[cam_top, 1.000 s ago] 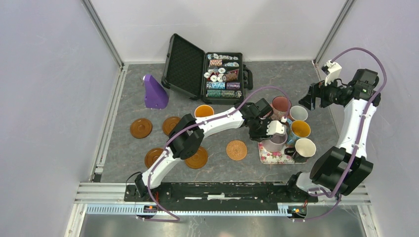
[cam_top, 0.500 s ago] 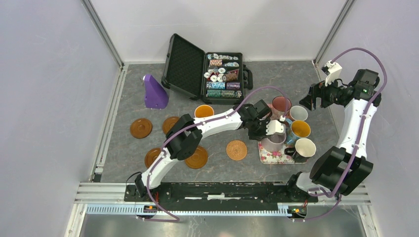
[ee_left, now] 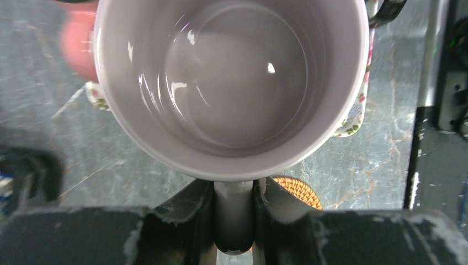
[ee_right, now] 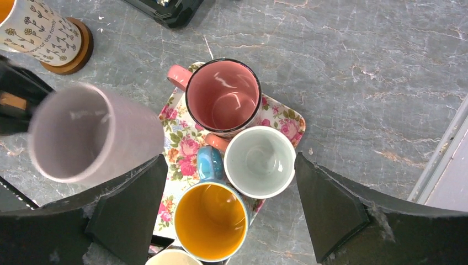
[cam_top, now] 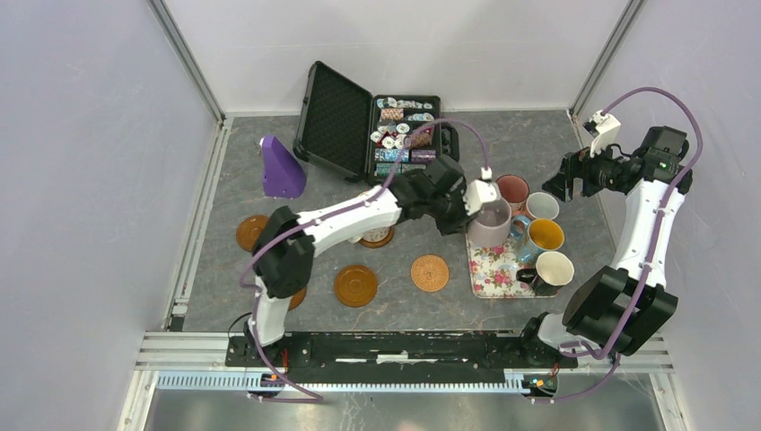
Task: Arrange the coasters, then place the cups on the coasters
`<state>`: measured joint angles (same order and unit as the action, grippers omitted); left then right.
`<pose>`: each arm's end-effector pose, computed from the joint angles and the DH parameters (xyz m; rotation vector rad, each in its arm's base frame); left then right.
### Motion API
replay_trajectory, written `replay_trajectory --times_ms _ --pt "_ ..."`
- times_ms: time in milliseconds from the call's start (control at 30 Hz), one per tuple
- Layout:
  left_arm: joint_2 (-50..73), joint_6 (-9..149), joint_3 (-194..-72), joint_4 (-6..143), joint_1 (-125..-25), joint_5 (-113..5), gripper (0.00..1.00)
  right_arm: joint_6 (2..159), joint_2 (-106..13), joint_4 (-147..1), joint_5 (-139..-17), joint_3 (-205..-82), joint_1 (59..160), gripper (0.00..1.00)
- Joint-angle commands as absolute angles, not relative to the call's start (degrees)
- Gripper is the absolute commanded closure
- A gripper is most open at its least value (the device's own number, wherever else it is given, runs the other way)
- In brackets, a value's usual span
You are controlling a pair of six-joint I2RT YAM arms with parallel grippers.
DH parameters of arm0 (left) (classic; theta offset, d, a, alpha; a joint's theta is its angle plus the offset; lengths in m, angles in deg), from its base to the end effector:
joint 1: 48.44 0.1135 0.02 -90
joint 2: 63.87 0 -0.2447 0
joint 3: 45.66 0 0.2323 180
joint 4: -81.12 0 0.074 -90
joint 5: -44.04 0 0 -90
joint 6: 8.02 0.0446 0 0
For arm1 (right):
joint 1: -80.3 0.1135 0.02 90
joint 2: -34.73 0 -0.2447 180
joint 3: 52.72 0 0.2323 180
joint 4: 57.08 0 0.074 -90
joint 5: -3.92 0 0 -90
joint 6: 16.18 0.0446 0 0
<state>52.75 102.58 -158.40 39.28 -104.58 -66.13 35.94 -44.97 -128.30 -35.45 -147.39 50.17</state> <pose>0.2337 -0.3759 0.2336 1.6369 1.7858 -0.7092 0.2400 -0.0994 0.3292 -0.4515 2.1167 0.4766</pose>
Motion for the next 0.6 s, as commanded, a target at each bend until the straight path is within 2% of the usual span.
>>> replay_trajectory --times_ms 0,300,567 --pt "39.6 93.4 -157.1 50.8 -100.3 -70.6 0.98 35.3 -45.2 -128.0 -32.6 -147.4 49.9 0.07" --pt "20.3 91.0 -147.2 48.1 -86.8 -71.3 0.98 37.3 -45.9 -125.6 -31.3 -145.6 50.6 0.06" --pt "4.4 92.0 -136.6 40.0 -68.4 -77.6 0.98 40.7 -45.6 -121.9 -34.3 -145.1 55.1 0.02"
